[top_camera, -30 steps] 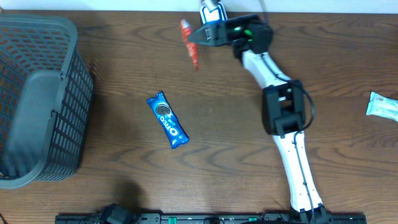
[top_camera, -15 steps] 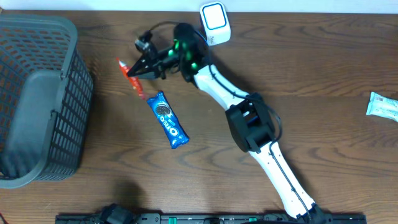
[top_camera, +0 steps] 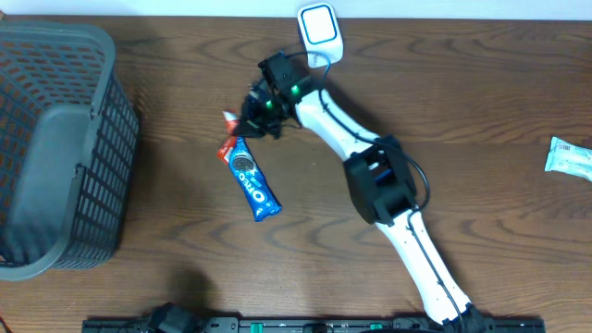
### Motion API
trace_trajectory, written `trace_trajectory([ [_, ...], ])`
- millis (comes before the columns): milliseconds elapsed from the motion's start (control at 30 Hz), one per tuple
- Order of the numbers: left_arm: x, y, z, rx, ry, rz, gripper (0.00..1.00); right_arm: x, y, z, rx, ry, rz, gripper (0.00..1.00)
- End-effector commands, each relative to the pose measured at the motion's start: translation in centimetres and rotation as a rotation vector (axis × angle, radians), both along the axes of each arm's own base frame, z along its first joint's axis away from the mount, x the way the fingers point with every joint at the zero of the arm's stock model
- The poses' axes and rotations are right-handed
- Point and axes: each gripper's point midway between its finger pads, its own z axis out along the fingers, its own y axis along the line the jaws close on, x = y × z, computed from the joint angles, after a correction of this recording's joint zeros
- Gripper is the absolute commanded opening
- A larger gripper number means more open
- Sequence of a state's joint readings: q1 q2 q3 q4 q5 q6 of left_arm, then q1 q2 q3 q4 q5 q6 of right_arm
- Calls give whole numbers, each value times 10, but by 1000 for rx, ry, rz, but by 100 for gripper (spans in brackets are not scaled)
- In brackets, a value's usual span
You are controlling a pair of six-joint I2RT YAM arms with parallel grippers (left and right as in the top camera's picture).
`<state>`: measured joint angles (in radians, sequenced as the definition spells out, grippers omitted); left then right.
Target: Scan the item barcode
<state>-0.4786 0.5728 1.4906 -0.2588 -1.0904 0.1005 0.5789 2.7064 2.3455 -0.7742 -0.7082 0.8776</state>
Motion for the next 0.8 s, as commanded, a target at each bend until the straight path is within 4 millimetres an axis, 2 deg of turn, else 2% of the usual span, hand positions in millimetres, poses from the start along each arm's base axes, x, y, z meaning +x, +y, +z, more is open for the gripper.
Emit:
trace_trajectory([
  [0,-5,3,1,-14,-18,4,98,38,-57,83,-280,-387,-27,1],
  [67,-5,3,1,-14,-18,4,98,31,-89,117,-402,-429,-49,1],
  [200,-5,3,1,-14,-18,4,98,12,-184,176,-763,-489,-150,1],
  [333,-5,3,1,-14,-18,4,98,-13,-295,224,-1199,-507,-213,1],
  [367,-5,3,1,-14,-18,4,98,-21,-355,246,-1456,-491,-275,1],
  [400,-5,3,1,-14,-18,4,98,-19,-369,244,-1497,-474,-225,1],
  [500,-5,3,0,-14,-18,4,98,-14,-411,234,-1553,-397,-279,1],
  [533,-5,3,1,-14,-18,4,98,-14,-421,226,-1535,-358,-297,1],
  [600,-5,3,1,-14,-18,4,98,-12,-425,205,-1443,-293,-301,3],
  [633,-5,3,0,-14,-18,4,98,-11,-418,191,-1345,-262,-258,32],
  [700,-5,3,1,-14,-18,4,98,-8,-388,166,-1099,-238,-130,83],
  [733,-5,3,1,-14,-18,4,98,-7,-372,160,-986,-244,-67,99],
  [767,-5,3,1,-14,-18,4,98,-6,-350,155,-842,-272,32,99],
])
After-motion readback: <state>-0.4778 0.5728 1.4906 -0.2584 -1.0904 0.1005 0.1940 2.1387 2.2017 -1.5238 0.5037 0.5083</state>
